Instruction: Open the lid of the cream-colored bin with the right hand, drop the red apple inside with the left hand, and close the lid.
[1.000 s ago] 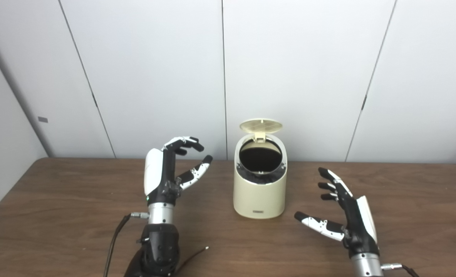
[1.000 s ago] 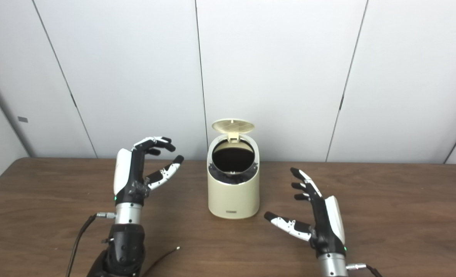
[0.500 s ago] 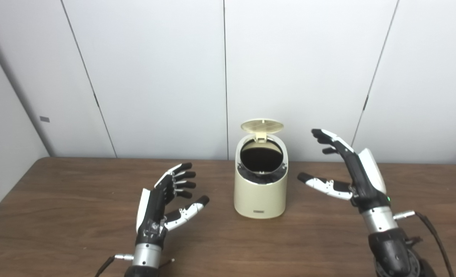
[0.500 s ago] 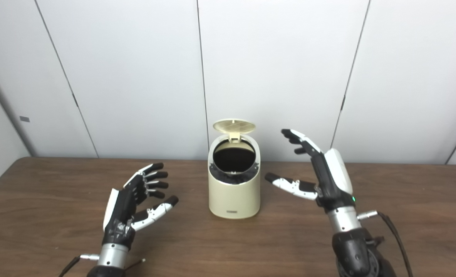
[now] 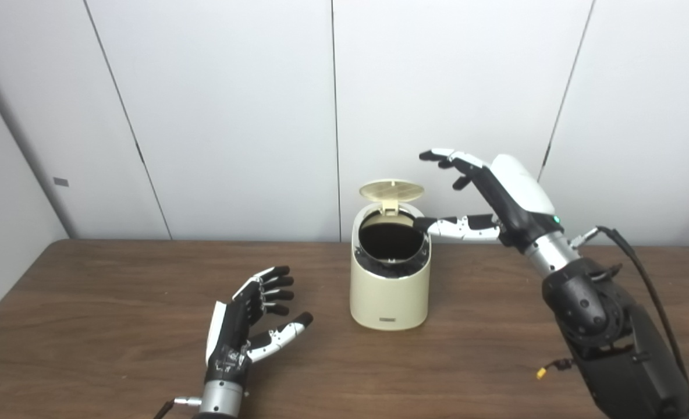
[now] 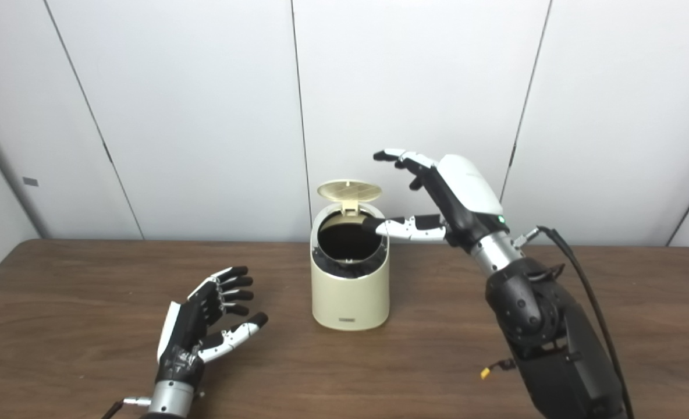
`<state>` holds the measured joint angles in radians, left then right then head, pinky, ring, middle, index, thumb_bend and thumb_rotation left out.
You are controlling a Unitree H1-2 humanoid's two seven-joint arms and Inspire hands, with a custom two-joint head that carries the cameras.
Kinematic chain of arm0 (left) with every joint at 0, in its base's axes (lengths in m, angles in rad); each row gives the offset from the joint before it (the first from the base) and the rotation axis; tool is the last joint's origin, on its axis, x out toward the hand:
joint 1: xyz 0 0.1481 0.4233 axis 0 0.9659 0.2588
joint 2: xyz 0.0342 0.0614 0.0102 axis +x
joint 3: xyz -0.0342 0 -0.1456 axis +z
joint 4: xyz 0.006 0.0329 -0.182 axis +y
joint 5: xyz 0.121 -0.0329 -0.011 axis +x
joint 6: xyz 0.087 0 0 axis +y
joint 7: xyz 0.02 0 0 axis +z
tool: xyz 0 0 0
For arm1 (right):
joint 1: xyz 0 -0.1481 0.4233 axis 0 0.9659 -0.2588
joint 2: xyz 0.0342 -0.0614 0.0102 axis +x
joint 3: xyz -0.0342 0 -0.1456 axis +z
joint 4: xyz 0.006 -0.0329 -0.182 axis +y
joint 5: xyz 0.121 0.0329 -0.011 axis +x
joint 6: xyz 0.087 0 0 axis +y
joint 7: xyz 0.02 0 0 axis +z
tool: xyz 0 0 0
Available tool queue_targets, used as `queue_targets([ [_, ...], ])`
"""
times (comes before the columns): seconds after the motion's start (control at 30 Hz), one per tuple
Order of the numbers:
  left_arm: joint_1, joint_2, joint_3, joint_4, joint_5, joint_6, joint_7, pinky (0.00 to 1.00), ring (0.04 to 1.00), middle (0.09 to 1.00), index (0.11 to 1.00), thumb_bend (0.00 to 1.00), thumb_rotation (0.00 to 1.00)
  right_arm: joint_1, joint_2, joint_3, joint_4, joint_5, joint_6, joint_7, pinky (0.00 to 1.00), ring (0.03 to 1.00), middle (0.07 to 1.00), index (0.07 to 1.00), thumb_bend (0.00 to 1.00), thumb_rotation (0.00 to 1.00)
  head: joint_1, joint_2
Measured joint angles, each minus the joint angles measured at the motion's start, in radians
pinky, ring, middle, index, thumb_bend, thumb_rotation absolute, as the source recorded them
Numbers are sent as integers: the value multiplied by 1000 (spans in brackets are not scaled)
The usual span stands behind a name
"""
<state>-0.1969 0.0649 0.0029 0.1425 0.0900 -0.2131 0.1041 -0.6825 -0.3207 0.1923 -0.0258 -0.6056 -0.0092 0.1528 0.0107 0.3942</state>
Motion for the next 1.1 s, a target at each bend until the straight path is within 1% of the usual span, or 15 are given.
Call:
queue_targets([
  [0.07,-2,0,-1,4,3,-1,0,588,673,732,763,683,31,-22,-6,16,8,-15,0,16,675,828,832,816,567,538,2,0],
  [0.13,-8,-1,0,13,4,-3,0,591,674,731,764,684,30,-41,-9,32,27,-37,3,35,700,853,838,830,582,575,2,-2],
  [0.2,-15,-1,0,22,6,-4,1,591,672,728,764,685,35,-53,-12,50,35,-53,7,58,723,876,836,830,608,580,3,-3],
  [0.3,-18,-2,0,25,9,-5,1,599,679,732,765,690,36,-77,-12,67,58,-68,9,85,774,917,841,837,637,618,6,-3],
  [0.4,-18,-7,2,25,10,-5,1,606,688,738,768,689,25,-98,-12,75,68,-86,12,97,776,922,830,835,646,627,8,-2],
  [0.5,-18,-8,4,25,1,-5,-2,600,689,739,766,685,26,-110,-12,87,74,-96,6,99,786,918,821,822,668,619,14,-2],
  [0.63,-19,-8,4,25,0,-5,-1,606,685,733,761,692,35,-112,-12,113,96,-112,-14,99,856,906,794,798,677,600,15,2],
  [0.7,-19,-9,4,25,0,-5,-1,610,684,732,761,691,31,-112,-12,119,100,-120,-30,99,876,900,780,788,680,597,18,3],
  [0.87,-18,-10,4,25,15,-3,2,603,682,732,756,694,43,-110,-12,120,97,-137,-50,92,947,917,778,784,648,567,21,6],
  [0.97,-18,-11,4,25,22,-3,2,595,674,726,756,694,41,-105,-13,120,93,-144,-74,91,956,912,771,770,636,559,21,11],
  [1.1,-19,-14,7,25,23,-3,2,592,669,722,753,697,37,-101,-16,121,84,-149,-85,91,948,900,750,747,632,546,25,15],
])
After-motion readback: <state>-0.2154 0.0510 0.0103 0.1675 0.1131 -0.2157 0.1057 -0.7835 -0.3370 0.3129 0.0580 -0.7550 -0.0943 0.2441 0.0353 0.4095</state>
